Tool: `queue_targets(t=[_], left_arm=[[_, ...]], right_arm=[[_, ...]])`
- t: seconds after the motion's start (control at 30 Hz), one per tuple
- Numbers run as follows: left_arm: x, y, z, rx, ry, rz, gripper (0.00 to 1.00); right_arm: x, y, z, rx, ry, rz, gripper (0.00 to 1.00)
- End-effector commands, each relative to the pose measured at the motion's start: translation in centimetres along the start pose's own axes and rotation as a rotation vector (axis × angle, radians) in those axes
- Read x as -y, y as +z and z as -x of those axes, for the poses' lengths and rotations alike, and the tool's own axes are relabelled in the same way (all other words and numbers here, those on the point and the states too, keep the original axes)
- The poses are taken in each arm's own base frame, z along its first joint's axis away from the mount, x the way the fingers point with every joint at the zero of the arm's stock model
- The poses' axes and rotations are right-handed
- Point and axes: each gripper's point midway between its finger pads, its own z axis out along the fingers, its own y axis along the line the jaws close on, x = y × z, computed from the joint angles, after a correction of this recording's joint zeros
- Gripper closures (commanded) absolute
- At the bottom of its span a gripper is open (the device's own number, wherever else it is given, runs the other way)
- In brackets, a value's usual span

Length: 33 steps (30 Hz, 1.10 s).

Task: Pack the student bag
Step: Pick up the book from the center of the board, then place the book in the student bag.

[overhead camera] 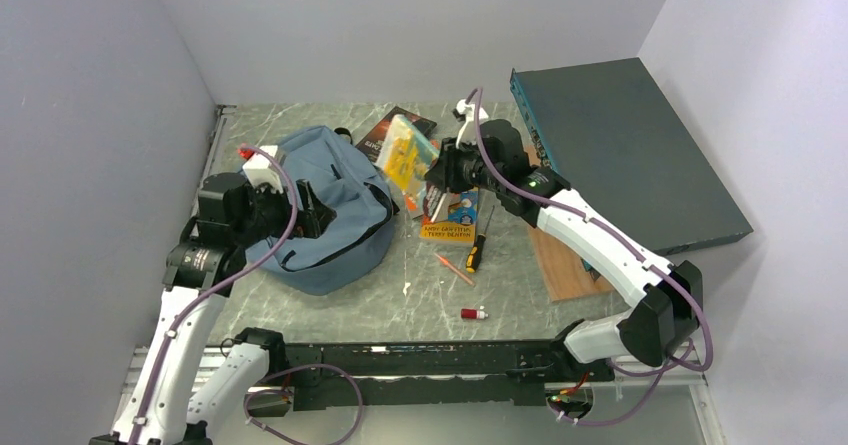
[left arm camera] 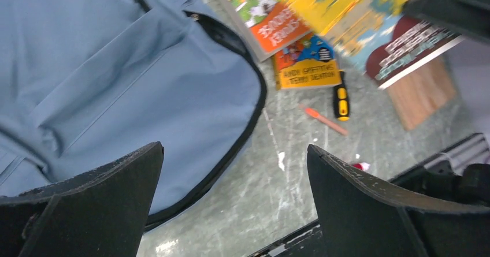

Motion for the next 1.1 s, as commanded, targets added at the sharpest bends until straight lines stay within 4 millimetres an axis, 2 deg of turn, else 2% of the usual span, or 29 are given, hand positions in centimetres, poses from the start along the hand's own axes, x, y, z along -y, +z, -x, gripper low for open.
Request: queue_targets(t=[0.0, 0.27, 0.53, 0.67, 0.87, 0.97, 1.07], left_arm=[[-2.6, 0.2, -0.7, -0.042, 0.014, 0.133, 0.00], [-3.5, 4.4, -3.9, -0.270, 0.043, 0.120, 0.00], [-1.5, 8.0, -6.1, -0.420, 0.211, 0.122, 0.00], [-1.2, 9.6, -6.5, -0.479, 0.258, 0.153, 0.00], [-0.3, 11.7, -8.4, -0.559, 0.260, 0.117, 0.01], [-0.8, 12.3, -8.8, -0.582, 0.260, 0.148, 0.05], [-1.6, 12.5, -8.9, -0.587, 0.264, 0.195, 0.22]], right_arm=[[2.4, -2.1, 6.0, 0.245, 0.034, -0.189, 1.00], [2.8, -1.9, 5.4, 0.211, 0.052, -0.194, 1.00], [3.6, -4.2, 4.2, 0.239, 0.055, -0.219, 1.00], [3.8, -4.3, 3.3, 0.220, 0.051, -0.206, 1.00], [3.3, -4.3, 2.2, 0.192, 0.049, -0.157, 1.00], [3.2, -4.5, 1.5, 0.182, 0.049, -0.142, 1.00], [2.8, -4.5, 0.7, 0.160, 0.063, -0.119, 1.00]])
